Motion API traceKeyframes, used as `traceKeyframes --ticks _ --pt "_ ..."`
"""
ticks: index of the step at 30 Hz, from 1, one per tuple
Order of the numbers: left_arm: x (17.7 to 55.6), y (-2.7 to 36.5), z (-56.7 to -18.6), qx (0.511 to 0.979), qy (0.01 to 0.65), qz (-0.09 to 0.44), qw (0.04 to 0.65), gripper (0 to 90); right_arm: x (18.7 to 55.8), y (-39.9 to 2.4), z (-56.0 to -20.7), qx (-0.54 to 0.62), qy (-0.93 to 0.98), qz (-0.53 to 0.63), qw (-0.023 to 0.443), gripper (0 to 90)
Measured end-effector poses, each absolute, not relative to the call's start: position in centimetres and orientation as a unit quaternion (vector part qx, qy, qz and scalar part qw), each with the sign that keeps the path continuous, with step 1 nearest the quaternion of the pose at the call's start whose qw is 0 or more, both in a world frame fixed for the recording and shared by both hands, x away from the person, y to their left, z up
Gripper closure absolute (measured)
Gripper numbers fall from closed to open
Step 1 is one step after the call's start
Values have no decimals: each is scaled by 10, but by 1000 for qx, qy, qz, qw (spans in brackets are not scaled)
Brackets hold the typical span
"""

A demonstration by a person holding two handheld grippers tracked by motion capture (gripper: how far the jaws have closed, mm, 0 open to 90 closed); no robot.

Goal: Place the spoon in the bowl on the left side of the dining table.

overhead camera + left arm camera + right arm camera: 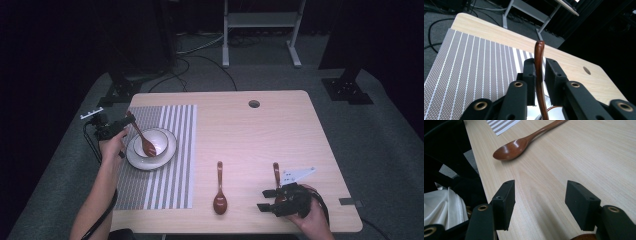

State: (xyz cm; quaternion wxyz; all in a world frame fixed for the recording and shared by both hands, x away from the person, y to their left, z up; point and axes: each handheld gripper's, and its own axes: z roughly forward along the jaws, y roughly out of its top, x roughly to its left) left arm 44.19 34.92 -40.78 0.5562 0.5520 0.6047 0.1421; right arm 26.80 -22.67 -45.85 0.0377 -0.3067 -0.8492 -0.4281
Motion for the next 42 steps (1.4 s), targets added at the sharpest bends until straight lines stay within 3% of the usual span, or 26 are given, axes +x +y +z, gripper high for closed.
traceKeyframes --ticks 14,29,42 --pt "439 349 -409 561 615 159 531 542 267 -231 -457 -308 -845 -436 37 400" --pt "421 355 -394 585 596 169 524 444 269 -241 -450 -321 -834 -449 25 384" --pt "412 339 -382 607 578 160 522 273 271 -251 -447 -337 -823 -457 14 366"
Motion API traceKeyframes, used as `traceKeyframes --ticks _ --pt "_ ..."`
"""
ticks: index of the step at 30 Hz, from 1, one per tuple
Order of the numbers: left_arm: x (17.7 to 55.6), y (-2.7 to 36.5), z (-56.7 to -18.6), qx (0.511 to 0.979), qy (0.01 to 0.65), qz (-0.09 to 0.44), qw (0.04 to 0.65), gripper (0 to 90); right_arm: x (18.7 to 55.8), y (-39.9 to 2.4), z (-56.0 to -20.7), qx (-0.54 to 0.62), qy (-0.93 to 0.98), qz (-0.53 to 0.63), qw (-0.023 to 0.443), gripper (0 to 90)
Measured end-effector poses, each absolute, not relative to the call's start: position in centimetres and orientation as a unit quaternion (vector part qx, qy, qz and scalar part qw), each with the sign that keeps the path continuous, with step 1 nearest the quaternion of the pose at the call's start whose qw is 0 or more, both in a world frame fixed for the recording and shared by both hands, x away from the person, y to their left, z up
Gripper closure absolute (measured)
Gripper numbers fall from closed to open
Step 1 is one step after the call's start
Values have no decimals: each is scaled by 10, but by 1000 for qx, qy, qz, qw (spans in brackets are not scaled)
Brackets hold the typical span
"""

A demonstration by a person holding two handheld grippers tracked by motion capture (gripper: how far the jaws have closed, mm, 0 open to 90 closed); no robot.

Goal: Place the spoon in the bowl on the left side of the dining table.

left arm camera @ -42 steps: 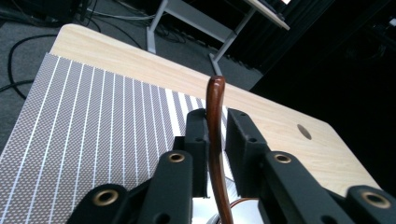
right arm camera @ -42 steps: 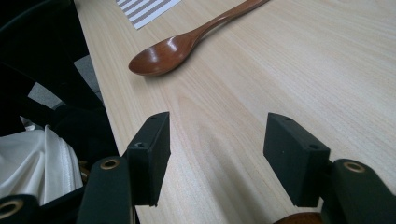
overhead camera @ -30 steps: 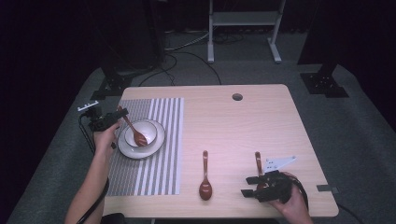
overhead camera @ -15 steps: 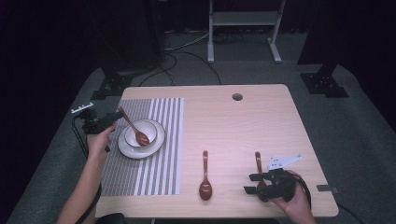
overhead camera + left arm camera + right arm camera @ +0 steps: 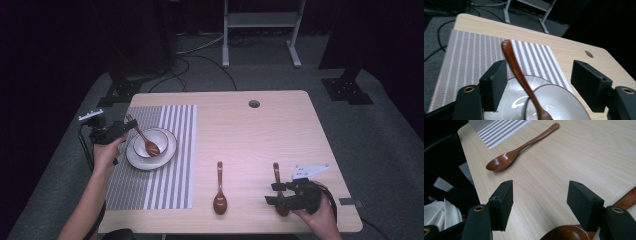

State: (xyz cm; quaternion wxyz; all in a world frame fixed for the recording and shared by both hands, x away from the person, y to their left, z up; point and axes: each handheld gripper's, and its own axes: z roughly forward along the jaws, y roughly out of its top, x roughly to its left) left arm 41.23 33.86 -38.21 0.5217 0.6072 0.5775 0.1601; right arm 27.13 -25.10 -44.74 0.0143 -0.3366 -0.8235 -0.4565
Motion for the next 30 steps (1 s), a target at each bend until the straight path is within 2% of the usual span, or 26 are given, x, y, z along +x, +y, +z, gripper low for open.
traceKeyframes --ticks 11,22,24,30 --pt "410 316 -374 627 554 145 528 184 268 -255 -448 -341 -819 -460 11 365" --pt "409 299 -374 643 537 136 529 170 269 -255 -449 -344 -819 -458 10 354" --pt "409 297 -374 643 539 134 527 128 269 -255 -449 -344 -820 -458 10 353" --pt "407 285 -375 656 527 131 524 107 269 -256 -449 -344 -819 -459 9 349"
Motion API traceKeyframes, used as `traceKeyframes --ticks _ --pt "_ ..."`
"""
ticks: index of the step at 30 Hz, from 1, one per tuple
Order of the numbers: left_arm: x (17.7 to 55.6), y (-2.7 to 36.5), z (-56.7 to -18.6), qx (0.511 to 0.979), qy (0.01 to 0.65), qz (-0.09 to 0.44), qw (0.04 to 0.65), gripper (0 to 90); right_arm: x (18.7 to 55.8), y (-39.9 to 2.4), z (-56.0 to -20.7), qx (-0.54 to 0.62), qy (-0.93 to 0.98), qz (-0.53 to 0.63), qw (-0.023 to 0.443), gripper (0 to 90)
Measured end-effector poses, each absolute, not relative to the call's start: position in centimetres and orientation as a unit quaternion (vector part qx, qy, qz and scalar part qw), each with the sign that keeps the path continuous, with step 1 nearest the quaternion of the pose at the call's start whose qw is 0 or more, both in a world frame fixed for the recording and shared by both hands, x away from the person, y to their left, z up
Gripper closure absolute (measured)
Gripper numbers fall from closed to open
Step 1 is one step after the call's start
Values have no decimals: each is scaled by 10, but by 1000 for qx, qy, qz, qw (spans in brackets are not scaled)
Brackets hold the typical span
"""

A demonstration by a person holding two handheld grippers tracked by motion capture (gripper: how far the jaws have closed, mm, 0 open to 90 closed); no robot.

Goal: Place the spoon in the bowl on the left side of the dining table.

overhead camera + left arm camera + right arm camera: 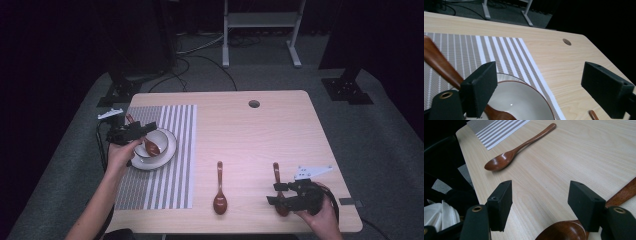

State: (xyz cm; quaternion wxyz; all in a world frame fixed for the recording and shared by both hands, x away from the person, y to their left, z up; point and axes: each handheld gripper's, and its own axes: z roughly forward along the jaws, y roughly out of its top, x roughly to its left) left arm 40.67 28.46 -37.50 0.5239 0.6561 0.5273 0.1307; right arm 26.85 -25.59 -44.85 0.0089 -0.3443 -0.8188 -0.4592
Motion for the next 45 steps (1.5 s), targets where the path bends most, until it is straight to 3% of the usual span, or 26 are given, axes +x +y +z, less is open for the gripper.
traceKeyframes --ticks 45 --pt "388 202 -407 713 459 63 527 81 268 -264 -447 -354 -814 -461 0 312"
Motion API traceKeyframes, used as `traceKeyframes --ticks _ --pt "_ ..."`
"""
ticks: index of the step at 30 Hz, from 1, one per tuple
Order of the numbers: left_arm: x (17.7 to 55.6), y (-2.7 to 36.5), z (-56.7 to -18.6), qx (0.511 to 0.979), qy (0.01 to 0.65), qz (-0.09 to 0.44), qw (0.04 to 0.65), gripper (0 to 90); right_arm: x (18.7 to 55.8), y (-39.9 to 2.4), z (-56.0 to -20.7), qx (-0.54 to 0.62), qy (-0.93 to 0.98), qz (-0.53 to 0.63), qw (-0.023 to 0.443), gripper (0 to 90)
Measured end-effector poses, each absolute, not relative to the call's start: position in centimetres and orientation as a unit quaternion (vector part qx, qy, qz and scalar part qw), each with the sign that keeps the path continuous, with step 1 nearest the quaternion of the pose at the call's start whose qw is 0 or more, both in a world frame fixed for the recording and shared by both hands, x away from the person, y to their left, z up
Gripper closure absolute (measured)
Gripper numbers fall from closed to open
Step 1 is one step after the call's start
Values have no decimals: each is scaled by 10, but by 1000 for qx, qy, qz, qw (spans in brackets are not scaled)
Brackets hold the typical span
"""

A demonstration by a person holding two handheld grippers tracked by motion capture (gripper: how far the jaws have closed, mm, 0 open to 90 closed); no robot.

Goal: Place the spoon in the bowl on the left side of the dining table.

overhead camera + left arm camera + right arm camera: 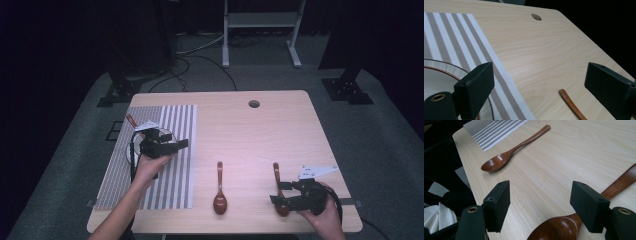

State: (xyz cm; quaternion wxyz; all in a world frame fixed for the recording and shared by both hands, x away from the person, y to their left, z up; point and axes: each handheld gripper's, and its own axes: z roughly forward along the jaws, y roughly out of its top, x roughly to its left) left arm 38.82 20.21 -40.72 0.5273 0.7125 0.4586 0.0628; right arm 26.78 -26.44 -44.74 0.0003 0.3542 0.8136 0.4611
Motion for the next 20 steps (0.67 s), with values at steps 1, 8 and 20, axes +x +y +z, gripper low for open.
traceKeyframes --ticks 1,8,20 --pt "387 200 -408 713 458 63 527 81 268 -265 -447 354 814 461 0 312" --pt "381 191 -409 718 448 56 529 81 267 -266 -447 356 813 461 0 312" --pt "361 177 -426 723 434 47 536 81 266 -268 -446 356 812 463 1 312"
